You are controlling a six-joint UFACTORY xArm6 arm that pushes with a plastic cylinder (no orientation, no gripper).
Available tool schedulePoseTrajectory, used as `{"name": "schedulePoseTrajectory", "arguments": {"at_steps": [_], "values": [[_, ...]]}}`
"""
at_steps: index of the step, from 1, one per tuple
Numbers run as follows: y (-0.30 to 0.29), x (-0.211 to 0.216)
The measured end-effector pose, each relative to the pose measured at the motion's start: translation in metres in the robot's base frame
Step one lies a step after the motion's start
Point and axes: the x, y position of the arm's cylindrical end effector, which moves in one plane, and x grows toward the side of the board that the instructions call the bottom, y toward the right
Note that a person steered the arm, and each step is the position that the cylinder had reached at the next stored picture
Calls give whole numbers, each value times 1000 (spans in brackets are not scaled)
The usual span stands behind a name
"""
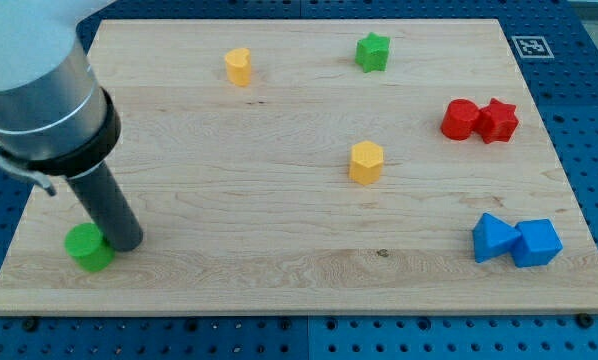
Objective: Point your arm to the left of the yellow heart
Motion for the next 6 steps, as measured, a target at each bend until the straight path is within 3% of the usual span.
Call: {"name": "schedulePoseTrajectory", "arguments": {"at_steps": [2, 3, 6], "values": [[2, -2], [19, -45], [29, -229]]}}
